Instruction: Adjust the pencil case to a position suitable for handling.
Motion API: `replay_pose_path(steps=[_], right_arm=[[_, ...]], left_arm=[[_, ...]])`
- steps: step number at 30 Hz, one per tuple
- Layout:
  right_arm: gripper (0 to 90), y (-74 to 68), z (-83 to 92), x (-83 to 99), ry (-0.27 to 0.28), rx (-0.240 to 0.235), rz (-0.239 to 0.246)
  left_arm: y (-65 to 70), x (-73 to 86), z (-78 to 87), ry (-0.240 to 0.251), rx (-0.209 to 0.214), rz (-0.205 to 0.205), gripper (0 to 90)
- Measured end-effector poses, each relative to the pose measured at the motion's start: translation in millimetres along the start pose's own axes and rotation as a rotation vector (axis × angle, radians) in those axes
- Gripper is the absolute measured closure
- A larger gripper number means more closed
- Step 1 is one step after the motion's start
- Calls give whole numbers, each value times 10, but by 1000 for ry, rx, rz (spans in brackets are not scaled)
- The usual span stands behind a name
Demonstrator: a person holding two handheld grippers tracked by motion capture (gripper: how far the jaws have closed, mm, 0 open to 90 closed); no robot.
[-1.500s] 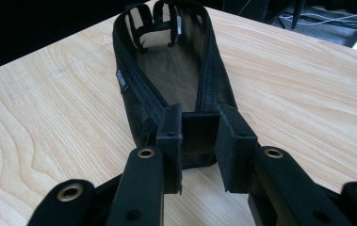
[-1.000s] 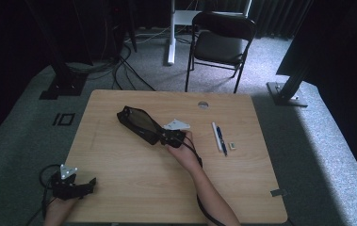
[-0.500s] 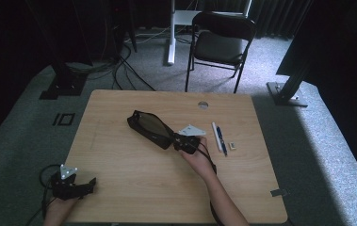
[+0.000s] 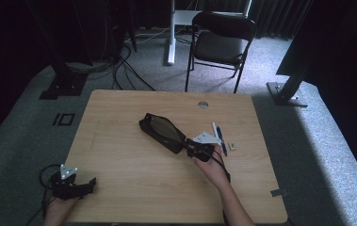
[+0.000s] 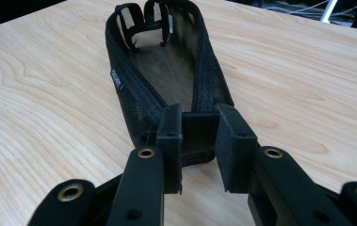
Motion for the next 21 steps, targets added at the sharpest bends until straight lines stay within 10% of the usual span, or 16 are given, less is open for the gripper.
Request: replay_pose_path(steps=[21], right_arm=[[731, 72, 565, 320, 24, 28, -41]], left_arm=[[0, 0, -1, 1, 1, 1, 12]])
Point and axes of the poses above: each handheld gripper's, and its own axes: z roughly backward along the jaws, x roughly out of its underside, y roughly to its right, the point moved 4 cm from there along -z, roughly forward along the jaws, and after that the axes turned 6 degrees about -x, right-handed, at the moved point
